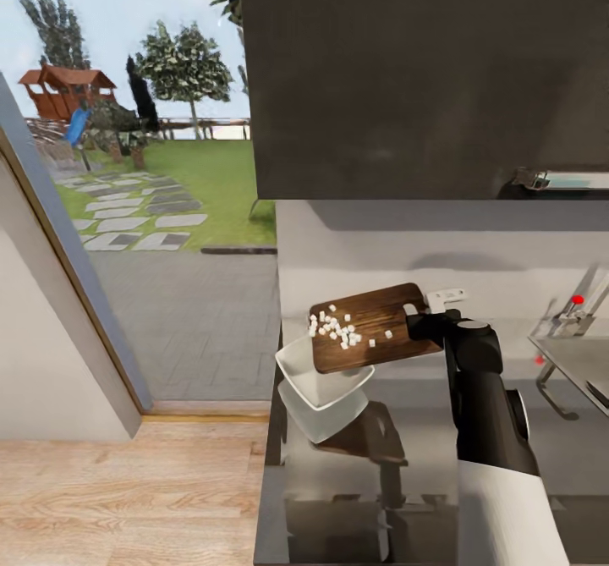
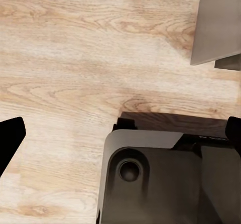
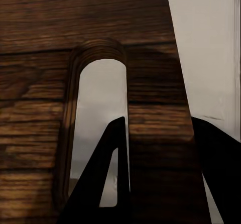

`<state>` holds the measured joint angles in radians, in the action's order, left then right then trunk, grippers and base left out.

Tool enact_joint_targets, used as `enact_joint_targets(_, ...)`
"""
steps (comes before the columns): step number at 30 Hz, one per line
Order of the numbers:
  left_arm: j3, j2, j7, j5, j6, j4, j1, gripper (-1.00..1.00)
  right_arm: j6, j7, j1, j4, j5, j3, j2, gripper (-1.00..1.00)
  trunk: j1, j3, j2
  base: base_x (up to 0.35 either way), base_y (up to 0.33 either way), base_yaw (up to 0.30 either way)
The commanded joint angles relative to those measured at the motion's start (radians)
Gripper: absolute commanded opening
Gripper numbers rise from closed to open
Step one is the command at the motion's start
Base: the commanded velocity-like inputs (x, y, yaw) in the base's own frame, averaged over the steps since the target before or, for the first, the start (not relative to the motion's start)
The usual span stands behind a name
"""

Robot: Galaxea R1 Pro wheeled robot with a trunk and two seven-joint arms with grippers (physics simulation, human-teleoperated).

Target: In the kitchen, take the Vidalia onion out of the sink, dice it on the chopping board with the paring knife, put the diced onion into the bowl on the countertop, then place both the paring knife and the chopping board into the sink.

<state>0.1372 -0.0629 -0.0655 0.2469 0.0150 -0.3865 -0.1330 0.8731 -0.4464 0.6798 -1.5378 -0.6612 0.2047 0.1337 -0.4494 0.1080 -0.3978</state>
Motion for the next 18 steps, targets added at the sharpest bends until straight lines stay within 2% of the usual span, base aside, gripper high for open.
enact_joint_targets(1, 0.009, -0.001, -0.007, 0.009, 0.002, -0.002, 0.0, 1.0, 0.003, -0.01, 0.001, -0.001, -0.005, 0.002, -0.001, -1.0, -0.001, 0.002, -0.002, 0.0, 0.0, 0.0)
enact_joint_targets(5, 0.01, -0.001, -0.007, 0.009, 0.002, -0.002, 0.0, 1.0, 0.003, -0.006, 0.001, 0.003, -0.005, 0.002, -0.006, -1.0, -0.001, 0.002, -0.002, 0.0, 0.0, 0.0)
enact_joint_targets(9, 0.01, -0.001, -0.007, 0.009, 0.001, -0.002, 0.0, 1.0, 0.001, 0.034, 0.001, 0.011, -0.003, 0.002, -0.006, -1.0, -0.001, 0.002, -0.002, 0.0, 0.0, 0.0)
enact_joint_targets(18, 0.01, -0.001, -0.007, 0.009, 0.002, -0.002, 0.0, 1.0, 0.0, 0.049, 0.001, 0.027, -0.003, 0.002, -0.006, -1.0, -0.001, 0.002, -0.002, 0.0, 0.0, 0.0)
